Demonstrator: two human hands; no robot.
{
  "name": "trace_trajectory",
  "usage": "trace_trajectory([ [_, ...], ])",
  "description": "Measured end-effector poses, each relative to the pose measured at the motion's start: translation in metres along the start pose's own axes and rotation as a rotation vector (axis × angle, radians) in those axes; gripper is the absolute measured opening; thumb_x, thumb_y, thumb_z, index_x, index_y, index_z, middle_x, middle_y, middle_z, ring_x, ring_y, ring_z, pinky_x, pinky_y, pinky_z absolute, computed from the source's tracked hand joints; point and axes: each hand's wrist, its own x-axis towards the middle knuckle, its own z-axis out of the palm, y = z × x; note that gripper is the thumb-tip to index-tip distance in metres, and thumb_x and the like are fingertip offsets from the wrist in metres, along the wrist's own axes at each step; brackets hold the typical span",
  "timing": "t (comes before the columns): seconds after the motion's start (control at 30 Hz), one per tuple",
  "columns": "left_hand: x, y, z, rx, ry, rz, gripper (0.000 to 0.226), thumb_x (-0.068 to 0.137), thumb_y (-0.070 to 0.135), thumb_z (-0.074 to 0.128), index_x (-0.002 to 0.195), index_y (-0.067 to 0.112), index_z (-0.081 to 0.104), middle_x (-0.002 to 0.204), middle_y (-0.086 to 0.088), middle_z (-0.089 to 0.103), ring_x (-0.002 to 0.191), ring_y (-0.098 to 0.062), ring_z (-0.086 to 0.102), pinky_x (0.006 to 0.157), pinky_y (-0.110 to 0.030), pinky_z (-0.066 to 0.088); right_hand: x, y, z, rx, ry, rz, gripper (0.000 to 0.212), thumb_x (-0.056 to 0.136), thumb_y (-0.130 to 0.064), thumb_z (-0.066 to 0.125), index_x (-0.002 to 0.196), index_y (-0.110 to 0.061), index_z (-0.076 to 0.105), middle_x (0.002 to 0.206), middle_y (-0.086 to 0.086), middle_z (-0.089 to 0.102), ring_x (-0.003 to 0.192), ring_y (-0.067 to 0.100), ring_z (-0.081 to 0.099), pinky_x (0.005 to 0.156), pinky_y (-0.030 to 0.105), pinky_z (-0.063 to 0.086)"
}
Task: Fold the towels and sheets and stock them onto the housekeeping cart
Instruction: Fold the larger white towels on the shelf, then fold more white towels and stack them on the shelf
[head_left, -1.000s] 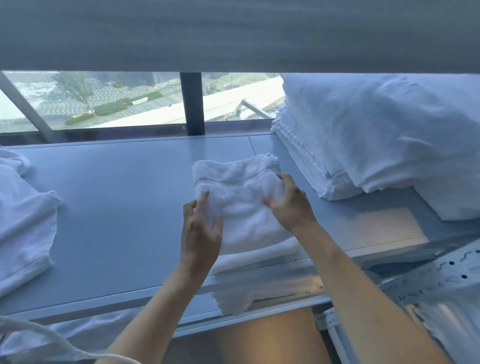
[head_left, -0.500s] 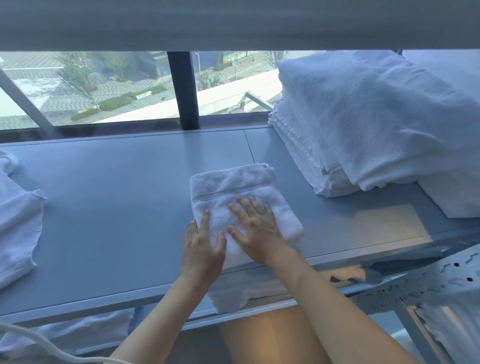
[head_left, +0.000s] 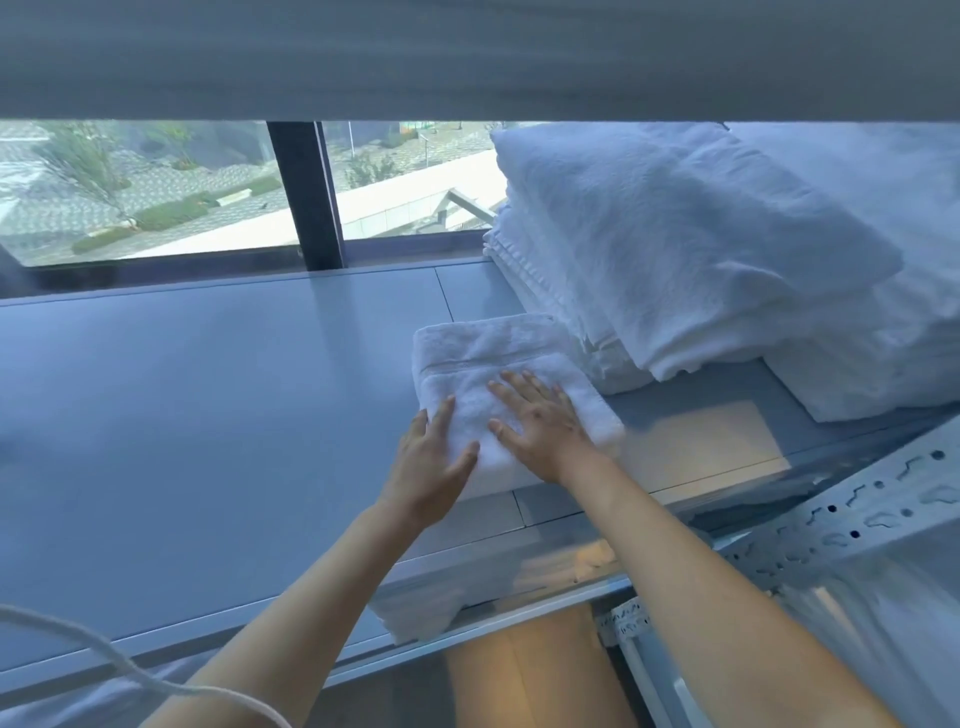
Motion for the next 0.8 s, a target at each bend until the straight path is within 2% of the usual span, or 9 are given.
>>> trace_trajectory([
  [0.2,-0.020,-0.019,-0.031,0.018,0.052,0.014,0.066,0.101,0.050,0.052,0.160,0.034,0.028,0.163,0.003,0.029,0.150,-0.012,0.025,0.114,-0.024,0.022,0.006,-0.039,0.001,0.075,0.023,-0.027,0.060,0.103,-0.046,0.047,0.158,-0.029,0.033,0.169,-0.007,0.018,0.157,0.017,0.010,0.125,0.054,0.007],
  [0.37,-0.045,-0.055,-0.099,0.119,0.161,-0.029,0.065,0.101,0.048,0.052,0.159,0.028,0.032,0.162,0.000,0.031,0.151,-0.018,0.028,0.119,-0.037,0.029,0.028,-0.126,0.017,0.127,0.049,-0.182,0.058,0.101,-0.042,0.051,0.156,-0.027,0.038,0.167,-0.005,0.025,0.155,0.018,0.015,0.124,0.054,0.011],
  [0.67,-0.131,-0.172,-0.278,0.311,0.452,-0.215,0.060,0.099,0.040,0.058,0.151,0.012,0.046,0.151,-0.013,0.048,0.142,-0.030,0.040,0.119,-0.042,0.029,0.062,-0.334,0.064,0.163,-0.036,-0.405,0.058,0.103,-0.042,0.050,0.157,-0.026,0.037,0.168,-0.002,0.024,0.155,0.022,0.018,0.124,0.050,0.014],
  [0.8,-0.175,-0.227,-0.350,0.364,0.521,-0.289,0.085,0.085,0.061,0.031,0.147,0.006,0.050,0.148,-0.018,0.052,0.140,-0.035,0.044,0.117,-0.045,0.032,0.071,-0.428,0.091,0.156,-0.078,-0.489,0.058,0.103,-0.041,0.050,0.158,-0.026,0.036,0.168,-0.002,0.024,0.155,0.022,0.018,0.124,0.046,0.014],
])
